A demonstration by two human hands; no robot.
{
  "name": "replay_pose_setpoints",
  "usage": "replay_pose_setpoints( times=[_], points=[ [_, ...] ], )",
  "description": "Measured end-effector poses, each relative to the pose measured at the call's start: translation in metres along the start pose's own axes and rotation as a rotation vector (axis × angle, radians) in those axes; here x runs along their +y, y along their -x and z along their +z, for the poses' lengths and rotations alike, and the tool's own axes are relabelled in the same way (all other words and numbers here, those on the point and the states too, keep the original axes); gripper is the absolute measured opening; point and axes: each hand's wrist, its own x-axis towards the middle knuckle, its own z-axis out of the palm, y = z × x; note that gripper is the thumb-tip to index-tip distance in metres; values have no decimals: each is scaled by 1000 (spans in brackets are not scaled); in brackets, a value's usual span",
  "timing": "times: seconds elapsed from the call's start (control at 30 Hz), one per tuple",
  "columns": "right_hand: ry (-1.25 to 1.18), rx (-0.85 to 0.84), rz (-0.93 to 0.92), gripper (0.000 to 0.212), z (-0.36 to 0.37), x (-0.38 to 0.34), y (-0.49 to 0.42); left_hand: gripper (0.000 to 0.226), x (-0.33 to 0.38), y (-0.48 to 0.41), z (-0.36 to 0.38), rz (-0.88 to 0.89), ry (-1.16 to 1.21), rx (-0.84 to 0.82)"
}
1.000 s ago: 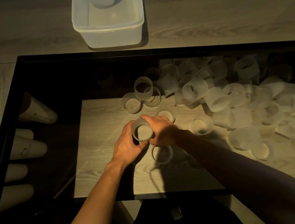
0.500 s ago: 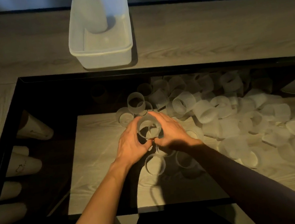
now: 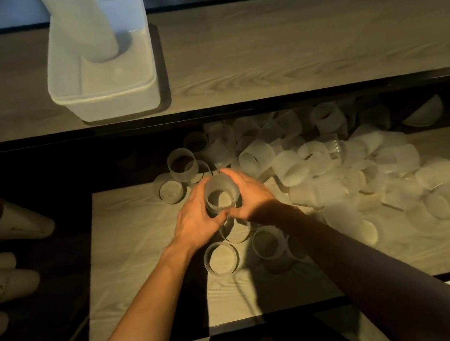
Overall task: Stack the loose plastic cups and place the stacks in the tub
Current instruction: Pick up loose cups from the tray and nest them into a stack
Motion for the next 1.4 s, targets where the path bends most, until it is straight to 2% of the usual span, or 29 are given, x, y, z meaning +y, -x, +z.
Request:
replay_pose_setpoints(
  times=[0.27,0.47,0.63,0.87,1.0,1.23,1.4],
  points=[
    [80,-45,-37,101,-2,-4,-11,101,-4,-5,-7,-69,-23,-24],
    [29,-64,-10,101,1,-7,-16,91,-4,-3,-7,-46,-20,13],
    [-10,-49,-2,96,3,-4,-20,94,-7,-9,-3,-78,-38,28],
    [1,-111,-11,99,20,7,-19,88,-18,-6,6,-115,-79,-72],
    [-18,1,-132,97,33,20,-11,90,-27,-3,15,-189,-76,-94],
    [1,101,-177,93,20,16,2,91,-17,6,6,-131,-42,13],
    [11,-34,-157,100,-1,12,27,92,0,30,5,-69,-56,-5]
  ],
)
